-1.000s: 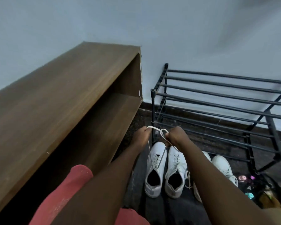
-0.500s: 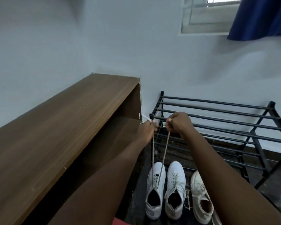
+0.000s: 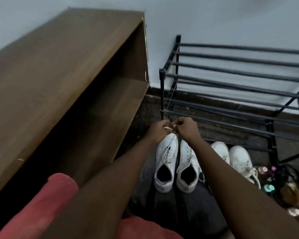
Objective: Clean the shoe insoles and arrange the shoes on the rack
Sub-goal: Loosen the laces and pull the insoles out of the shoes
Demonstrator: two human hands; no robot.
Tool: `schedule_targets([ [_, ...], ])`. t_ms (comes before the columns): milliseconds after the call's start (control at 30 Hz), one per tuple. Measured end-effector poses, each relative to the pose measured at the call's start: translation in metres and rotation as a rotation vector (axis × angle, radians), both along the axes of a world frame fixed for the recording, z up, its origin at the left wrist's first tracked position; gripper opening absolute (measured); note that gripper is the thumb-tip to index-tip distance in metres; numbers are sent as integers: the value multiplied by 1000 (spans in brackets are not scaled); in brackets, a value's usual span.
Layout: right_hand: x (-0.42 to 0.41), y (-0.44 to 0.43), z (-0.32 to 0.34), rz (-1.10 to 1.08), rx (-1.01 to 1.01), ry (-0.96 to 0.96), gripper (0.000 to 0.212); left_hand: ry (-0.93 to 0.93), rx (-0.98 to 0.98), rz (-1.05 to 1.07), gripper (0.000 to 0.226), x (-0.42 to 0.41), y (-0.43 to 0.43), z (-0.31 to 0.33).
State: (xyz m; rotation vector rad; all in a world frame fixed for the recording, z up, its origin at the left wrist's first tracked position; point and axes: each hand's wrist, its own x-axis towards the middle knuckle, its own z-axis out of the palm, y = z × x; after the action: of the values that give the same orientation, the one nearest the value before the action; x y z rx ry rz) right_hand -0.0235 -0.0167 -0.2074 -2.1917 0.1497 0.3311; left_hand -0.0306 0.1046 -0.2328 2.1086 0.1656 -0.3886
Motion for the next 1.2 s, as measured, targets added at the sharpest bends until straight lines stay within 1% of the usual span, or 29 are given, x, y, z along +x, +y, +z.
schedule_targets([
  [67, -12, -1, -39, 14, -103, 40, 20, 69, 123, -26, 50, -7, 3, -34],
  [167, -38, -3, -98, 36, -238, 161, 21, 191, 339, -87, 44, -28, 10, -87],
  [233, -55, -1, -126, 58, -300, 255, 22, 290, 466, -133, 43, -41, 13, -117],
  [300, -68, 5, -145, 93, -324, 337, 34, 383, 504, -158, 52, -52, 11, -137],
  [367, -75, 13, -161, 162, -349, 362, 43, 412, 503, -187, 63, -57, 7, -151],
  [433, -76, 21, -174, 192, -389, 337, 43, 377, 519, -183, 64, -56, 2, -163],
  [500, -74, 28, -182, 202, -480, 255, 35, 369, 555, -169, 60, -54, -3, -168],
  [600, -69, 28, -186, 281, -596, 122, 31, 319, 634, -196, 44, -50, -3, -177],
  [667, -67, 22, -188, 277, -578, 111, 26, 279, 642, -202, 36, -50, 2, -181],
  [733, -66, 15, -187, 208, -526, 122, 23, 264, 607, -176, 30, -49, 10, -181],
  [800, -65, 10, -183, 127, -467, 137, 24, 269, 548, -130, 29, -49, 14, -179],
  [900, -63, 3, -185, 22, -384, 164, 24, 291, 444, -60, 37, -51, 16, -178],
  [1000, -65, 2, -184, -80, -252, 240, 19, 348, 383, -56, 48, -55, 16, -177],
  [1033, -67, 4, -182, -106, -225, 258, 25, 378, 360, -52, 51, -57, 16, -178],
  [1067, -71, 6, -180, -123, -232, 246, 32, 413, 327, -42, 52, -58, 16, -179],
  [1100, -77, 9, -179, -130, -280, 194, 33, 453, 279, -16, 46, -59, 17, -180],
  [1167, -92, 15, -177, -101, -421, 50, 24, 513, 169, 73, 27, -61, 15, -182],
  [1200, -100, 19, -176, -69, -448, 15, 20, 536, 123, 119, 25, -62, 14, -185],
])
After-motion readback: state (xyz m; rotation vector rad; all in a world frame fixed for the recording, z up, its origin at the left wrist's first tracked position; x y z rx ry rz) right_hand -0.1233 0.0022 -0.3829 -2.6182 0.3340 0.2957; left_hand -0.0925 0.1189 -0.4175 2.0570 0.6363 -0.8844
